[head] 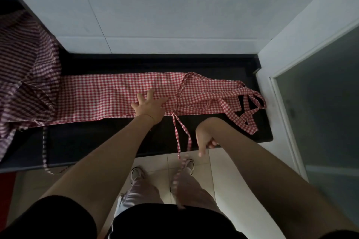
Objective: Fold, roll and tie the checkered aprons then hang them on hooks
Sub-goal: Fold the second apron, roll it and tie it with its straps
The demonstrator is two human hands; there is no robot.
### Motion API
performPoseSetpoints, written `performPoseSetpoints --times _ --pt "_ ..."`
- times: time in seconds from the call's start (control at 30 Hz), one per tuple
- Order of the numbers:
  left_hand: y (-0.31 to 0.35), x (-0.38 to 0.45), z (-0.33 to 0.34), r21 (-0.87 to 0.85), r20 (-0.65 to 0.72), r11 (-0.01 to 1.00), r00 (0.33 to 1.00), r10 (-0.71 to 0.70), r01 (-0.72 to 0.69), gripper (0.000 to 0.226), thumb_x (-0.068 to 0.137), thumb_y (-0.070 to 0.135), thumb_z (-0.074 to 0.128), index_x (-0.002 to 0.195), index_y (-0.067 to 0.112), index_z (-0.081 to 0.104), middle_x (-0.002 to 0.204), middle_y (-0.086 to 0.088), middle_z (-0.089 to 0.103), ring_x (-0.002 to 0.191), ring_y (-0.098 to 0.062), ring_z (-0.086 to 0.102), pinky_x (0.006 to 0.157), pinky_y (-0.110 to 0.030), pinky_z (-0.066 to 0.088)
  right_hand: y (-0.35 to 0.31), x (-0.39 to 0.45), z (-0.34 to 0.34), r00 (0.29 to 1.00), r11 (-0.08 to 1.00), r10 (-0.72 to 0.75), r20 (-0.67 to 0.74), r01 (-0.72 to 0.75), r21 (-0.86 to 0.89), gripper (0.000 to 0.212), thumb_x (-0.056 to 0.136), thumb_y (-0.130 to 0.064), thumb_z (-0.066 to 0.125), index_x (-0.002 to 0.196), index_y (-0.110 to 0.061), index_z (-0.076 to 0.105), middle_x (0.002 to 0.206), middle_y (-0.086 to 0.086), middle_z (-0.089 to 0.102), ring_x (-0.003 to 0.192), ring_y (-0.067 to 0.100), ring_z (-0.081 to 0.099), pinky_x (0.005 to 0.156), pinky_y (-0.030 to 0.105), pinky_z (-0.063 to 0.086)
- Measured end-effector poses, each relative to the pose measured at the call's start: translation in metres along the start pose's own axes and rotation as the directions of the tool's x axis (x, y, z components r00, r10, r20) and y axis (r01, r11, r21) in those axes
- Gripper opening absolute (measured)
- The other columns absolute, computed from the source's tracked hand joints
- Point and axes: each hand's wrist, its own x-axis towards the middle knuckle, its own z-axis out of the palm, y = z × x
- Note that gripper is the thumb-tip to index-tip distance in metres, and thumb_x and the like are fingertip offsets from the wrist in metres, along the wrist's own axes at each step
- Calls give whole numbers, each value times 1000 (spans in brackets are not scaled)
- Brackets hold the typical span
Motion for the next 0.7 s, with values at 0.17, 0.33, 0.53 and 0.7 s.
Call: performPoseSetpoints --times 0.17,0.33,0.53,0.7 --pt "5 -3 4 -28 -31 999 999 -16 15 50 100 37 43 146 52 29 162 -3 3 145 -44 4 114 -66 20 11 19 -12 623 939 14 -782 260 224 11 97 -21 58 101 -12 63 87 2 60 80 19 61 74 30 52" --pt "15 -6 7 -72 -68 996 996 -52 47 43 100 32 43 141 45 43 160 -6 11 146 -44 6 114 -67 16 22 28 -12 405 906 45 -913 368 207 26 99 -21 51 125 -20 52 113 2 61 98 20 60 90 37 52" --pt "43 2 -1 16 -91 988 984 -154 156 28 98 31 42 118 21 60 151 -17 28 140 -41 25 109 -60 32 74 29 -4 414 814 387 -824 266 516 38 104 -21 44 140 -10 41 137 13 53 123 32 54 102 42 44" --pt "60 15 11 -63 -88 980 977 -193 188 60 99 52 37 145 15 32 154 -28 20 141 -53 18 112 -59 31 115 43 7 412 779 429 -804 282 560 66 91 -35 63 145 -10 33 139 13 47 119 33 54 97 46 47"
